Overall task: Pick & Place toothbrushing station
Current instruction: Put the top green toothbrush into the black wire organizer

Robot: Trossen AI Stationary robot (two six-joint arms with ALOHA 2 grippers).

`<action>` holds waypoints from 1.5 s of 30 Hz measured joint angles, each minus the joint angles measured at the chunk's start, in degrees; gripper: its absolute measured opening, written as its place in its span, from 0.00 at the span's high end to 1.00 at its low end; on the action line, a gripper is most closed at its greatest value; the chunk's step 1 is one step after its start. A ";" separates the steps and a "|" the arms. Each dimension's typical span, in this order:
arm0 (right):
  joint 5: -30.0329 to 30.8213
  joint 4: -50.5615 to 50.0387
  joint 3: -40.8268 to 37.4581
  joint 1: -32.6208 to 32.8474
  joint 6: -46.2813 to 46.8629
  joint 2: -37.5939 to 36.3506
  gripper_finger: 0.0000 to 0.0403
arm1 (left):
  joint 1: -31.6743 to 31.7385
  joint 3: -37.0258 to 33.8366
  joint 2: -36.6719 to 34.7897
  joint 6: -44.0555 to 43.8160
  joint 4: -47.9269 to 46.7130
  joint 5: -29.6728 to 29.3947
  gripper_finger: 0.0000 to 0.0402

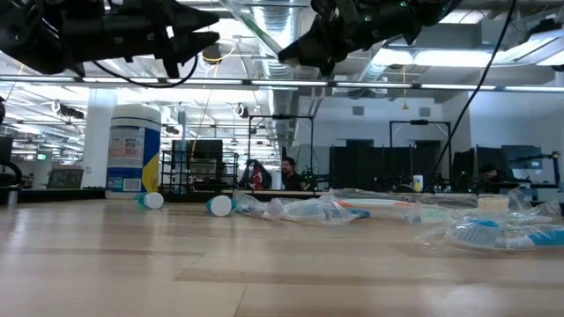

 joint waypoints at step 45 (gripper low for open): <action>-0.99 1.29 0.02 1.70 0.00 0.00 0.96 | -1.30 12.45 14.67 6.50 4.18 9.67 0.65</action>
